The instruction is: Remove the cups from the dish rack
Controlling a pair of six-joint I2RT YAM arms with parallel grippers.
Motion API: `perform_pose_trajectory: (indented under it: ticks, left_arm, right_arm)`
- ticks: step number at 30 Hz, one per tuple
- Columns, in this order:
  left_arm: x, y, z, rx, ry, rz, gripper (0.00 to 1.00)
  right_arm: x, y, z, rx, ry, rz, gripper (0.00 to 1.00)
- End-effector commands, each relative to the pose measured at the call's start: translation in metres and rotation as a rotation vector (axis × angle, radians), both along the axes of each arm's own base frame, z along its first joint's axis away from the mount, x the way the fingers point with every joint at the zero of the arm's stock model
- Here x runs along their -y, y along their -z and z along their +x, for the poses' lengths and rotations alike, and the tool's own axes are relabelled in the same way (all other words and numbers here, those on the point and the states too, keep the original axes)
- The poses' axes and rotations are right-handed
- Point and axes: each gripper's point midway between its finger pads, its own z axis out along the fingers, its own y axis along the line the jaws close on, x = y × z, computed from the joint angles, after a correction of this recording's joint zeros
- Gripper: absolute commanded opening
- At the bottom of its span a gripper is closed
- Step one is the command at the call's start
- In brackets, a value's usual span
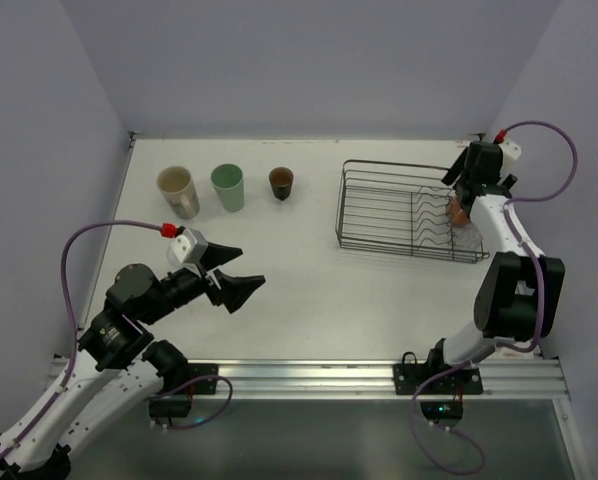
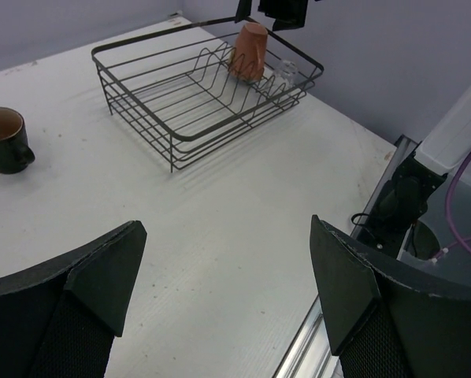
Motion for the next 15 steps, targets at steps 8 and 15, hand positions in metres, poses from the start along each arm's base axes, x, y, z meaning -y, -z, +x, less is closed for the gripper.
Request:
perform_pose_trajectory:
  ticks: [8,15]
  left_arm:
    - [-0.005,0.003,0.013,0.019,-0.065,0.036,0.92]
    - [-0.003,0.008,0.017,0.005,-0.069,0.052,0.92]
  right_arm:
    - [0.021,0.012,0.016,-0.050,0.019,-0.024,0.89]
    - [0.020,0.030,0.025,-0.084,-0.023,0.006,0.85]
